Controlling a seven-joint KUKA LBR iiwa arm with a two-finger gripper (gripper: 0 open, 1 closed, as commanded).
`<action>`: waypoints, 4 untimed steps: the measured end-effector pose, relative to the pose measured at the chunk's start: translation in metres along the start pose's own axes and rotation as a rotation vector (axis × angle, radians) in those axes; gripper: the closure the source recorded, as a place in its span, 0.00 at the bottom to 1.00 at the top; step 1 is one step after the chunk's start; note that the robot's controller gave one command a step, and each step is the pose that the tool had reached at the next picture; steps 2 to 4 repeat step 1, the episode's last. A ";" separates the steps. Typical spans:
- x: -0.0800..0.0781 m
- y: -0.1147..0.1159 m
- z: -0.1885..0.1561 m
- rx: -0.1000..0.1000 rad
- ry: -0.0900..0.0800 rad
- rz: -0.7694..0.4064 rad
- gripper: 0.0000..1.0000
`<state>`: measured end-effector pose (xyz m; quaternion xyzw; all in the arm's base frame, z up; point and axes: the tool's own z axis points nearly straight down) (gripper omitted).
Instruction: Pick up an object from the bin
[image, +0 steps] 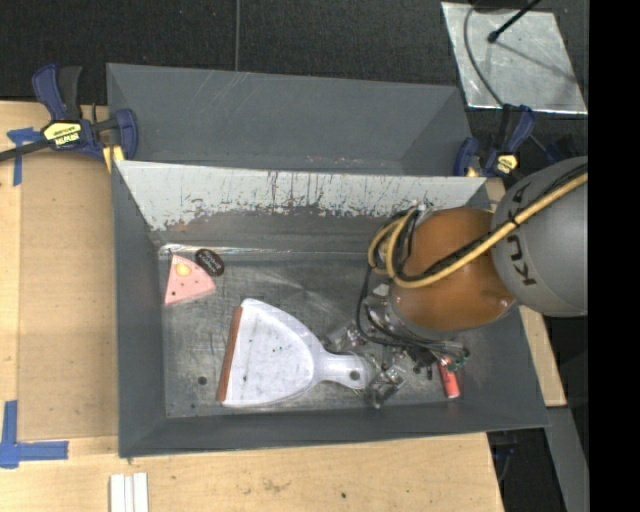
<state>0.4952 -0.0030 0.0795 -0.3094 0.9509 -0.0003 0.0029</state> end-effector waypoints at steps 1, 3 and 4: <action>0.005 -0.019 -0.153 0.000 0.002 -0.015 1.00; 0.005 -0.019 -0.153 0.000 0.002 -0.015 1.00; 0.005 -0.019 -0.153 0.000 0.002 -0.015 1.00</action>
Offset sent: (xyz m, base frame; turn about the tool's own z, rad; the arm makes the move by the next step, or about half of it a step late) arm 0.0000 0.0000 0.0000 0.0000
